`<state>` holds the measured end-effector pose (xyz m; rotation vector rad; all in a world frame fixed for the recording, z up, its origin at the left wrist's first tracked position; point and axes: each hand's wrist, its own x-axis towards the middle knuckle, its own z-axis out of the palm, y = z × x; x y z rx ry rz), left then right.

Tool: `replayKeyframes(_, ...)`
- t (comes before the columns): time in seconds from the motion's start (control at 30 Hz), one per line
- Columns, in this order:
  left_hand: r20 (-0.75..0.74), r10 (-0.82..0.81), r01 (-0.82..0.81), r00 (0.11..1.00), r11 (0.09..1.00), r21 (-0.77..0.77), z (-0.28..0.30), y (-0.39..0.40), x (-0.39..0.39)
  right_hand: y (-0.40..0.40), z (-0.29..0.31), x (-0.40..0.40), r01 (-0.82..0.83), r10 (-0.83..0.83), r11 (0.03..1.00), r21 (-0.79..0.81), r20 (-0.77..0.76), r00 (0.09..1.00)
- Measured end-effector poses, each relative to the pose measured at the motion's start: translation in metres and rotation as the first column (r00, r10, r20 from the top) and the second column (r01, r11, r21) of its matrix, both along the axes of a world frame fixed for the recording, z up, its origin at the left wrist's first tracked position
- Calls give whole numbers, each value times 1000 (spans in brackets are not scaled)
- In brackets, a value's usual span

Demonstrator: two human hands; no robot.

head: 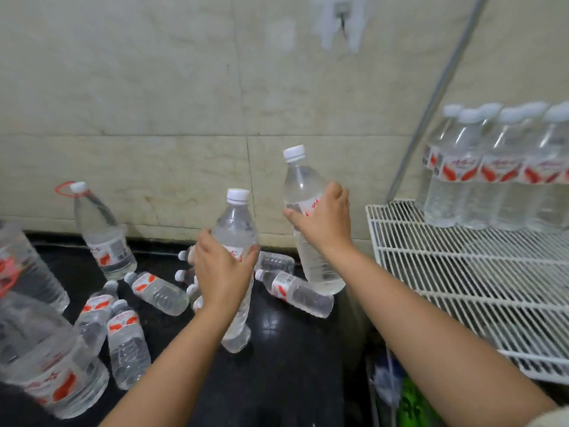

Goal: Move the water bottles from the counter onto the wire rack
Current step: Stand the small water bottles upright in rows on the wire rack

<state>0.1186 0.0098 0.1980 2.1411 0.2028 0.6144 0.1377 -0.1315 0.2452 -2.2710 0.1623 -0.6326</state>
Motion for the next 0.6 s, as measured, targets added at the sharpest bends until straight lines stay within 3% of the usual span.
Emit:
replayKeyframes(0.3,220,-135,172,966,972,-159,46,-161,-1,-171,38,-28,150,-171,983,105,237,956)
replayKeyframes(0.6,210,-226,280,951,920,-275,60,-306,16,-298,37,-28,174,-217,968,180,257,942)
